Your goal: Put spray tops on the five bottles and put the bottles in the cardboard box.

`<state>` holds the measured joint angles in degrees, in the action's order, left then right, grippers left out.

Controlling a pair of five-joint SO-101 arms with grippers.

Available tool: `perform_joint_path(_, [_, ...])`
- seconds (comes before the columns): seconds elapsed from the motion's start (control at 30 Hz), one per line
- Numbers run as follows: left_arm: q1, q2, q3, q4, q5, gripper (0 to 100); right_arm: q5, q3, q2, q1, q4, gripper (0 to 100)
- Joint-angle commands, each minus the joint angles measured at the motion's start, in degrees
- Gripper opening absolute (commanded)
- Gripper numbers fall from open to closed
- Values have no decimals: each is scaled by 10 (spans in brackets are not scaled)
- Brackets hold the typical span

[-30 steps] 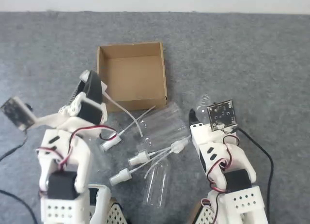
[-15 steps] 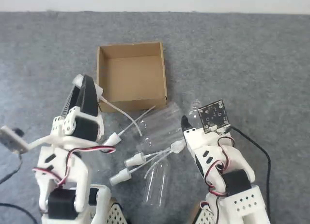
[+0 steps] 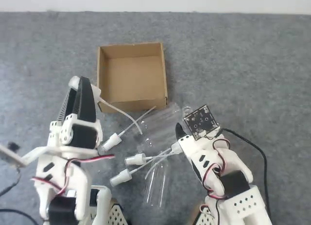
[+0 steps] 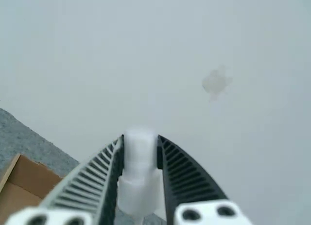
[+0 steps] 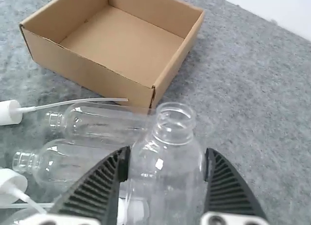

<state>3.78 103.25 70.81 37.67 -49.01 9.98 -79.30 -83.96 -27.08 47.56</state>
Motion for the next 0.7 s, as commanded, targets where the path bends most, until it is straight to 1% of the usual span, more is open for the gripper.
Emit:
perform_joint_path(0.0, [1,10,11,-58,3,12,7,51,-21,-6,11,132])
perform_joint_path(0.13, [-4,10,18,-85,2,12,7,85,-78,-7,88,132])
perform_joint_path(0.27, [-5,10,18,-113,1,12,8,80,-156,-41,123,132])
perform_joint_path(0.33, [-6,10,18,-121,-1,12,19,67,-193,-63,131,132])
perform_joint_path(0.43, [-6,11,15,-127,-21,12,57,47,-202,-82,127,132])
perform_joint_path(0.53, [-10,11,15,-135,-23,12,62,44,-198,-83,124,132])
perform_joint_path(0.67, [-51,11,15,-134,-19,12,66,33,-200,-83,116,132])
